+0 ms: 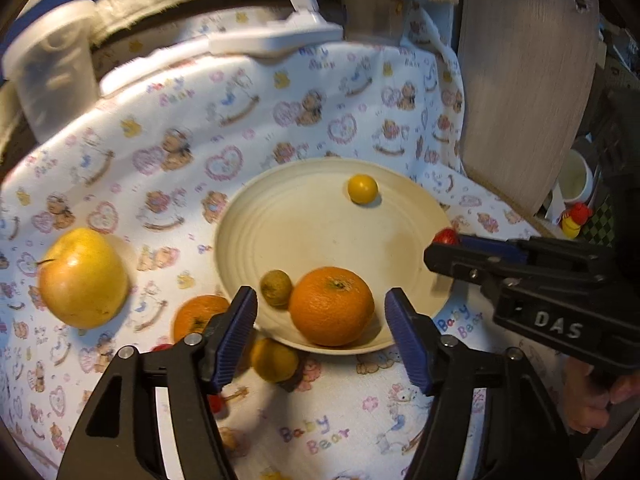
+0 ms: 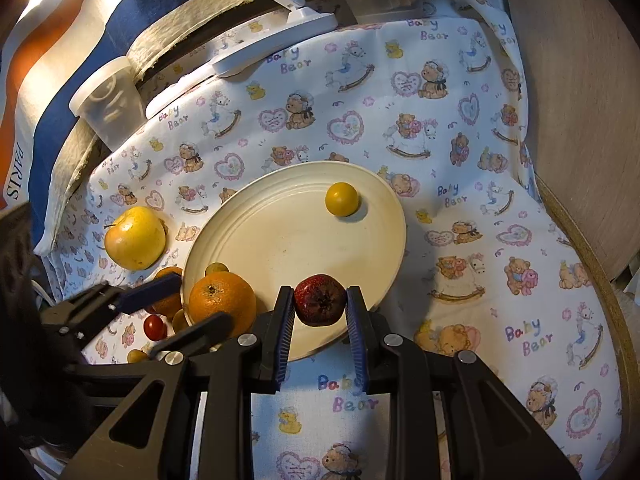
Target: Organize fruits
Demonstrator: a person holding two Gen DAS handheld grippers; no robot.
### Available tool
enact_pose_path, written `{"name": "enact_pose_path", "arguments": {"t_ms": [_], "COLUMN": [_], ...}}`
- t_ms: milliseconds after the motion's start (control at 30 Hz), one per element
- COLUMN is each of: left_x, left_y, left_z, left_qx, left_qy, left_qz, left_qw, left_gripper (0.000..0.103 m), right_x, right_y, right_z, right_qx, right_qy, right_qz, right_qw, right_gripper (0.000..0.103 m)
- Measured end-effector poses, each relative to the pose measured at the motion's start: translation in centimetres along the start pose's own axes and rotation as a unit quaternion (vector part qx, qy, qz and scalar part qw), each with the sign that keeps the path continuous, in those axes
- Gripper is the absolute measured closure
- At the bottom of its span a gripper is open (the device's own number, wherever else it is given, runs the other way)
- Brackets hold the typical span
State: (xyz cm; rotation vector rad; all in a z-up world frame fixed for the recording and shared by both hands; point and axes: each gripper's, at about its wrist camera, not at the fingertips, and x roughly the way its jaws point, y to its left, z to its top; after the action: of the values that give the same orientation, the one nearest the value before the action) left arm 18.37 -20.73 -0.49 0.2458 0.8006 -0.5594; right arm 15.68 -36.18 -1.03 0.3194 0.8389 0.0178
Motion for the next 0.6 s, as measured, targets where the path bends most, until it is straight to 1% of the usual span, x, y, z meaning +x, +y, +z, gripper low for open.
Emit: {"name": "enact_pose_path", "arguments": {"t_ms": [100, 133, 200, 267, 367, 433, 467, 500, 600], "left_x": [-1.5, -2.0, -2.9, -3.7, -4.7, -5.5, -5.9, -6.3, -8.0], "left_y": [0.8, 1.2, 2.0, 3.0, 4.2, 4.9, 5.3, 5.7, 6.6], "left_z": [-0.1, -0.1, -0.3, -0.6, -1.1, -1.6, -1.9, -2.2, -3.2], "left_qx": [-0.003, -0.007, -0.016, -0.026, -0.035, -0.039, -0.044, -0.051, -0.065], "left_qy": [-0.021, -0.028, -0.042, -0.051, -0.062, -0.066, -0.068, -0.069, -0.078], "left_qz": [0.008, 0.011, 0.016, 0.025, 0.04, 0.049, 0.053, 0.055, 0.058], "left_qw": [0.9998, 0.9995, 0.9989, 0.998, 0.9967, 0.9958, 0.9953, 0.9948, 0.9931], "left_gripper": [0.033, 0.03, 0.028, 0.023, 0.023, 0.023, 0.023, 0.023, 0.023], "right_x": [0.1, 0.1, 0.1, 0.1, 0.0, -0.2, -0.3, -0.5, -1.3], "right_y": [0.2, 0.3, 0.5, 0.6, 0.5, 0.4, 0.5, 0.5, 1.0], "right_z": [0.0, 0.0, -0.1, -0.1, -0.1, 0.0, 0.0, 0.0, 0.0], "right_qx": [-0.006, -0.009, -0.014, -0.016, -0.01, -0.008, -0.008, -0.01, -0.022], "right_qy": [0.001, 0.001, 0.0, 0.001, 0.002, 0.0, -0.003, -0.009, -0.025], "right_qz": [0.0, -0.003, -0.008, -0.011, -0.006, 0.001, 0.0, -0.002, -0.01], "right_qw": [1.0, 1.0, 1.0, 1.0, 1.0, 1.0, 1.0, 1.0, 0.999], "right_gripper": [0.076, 0.076, 0.076, 0.076, 0.076, 0.07, 0.059, 0.052, 0.052]}}
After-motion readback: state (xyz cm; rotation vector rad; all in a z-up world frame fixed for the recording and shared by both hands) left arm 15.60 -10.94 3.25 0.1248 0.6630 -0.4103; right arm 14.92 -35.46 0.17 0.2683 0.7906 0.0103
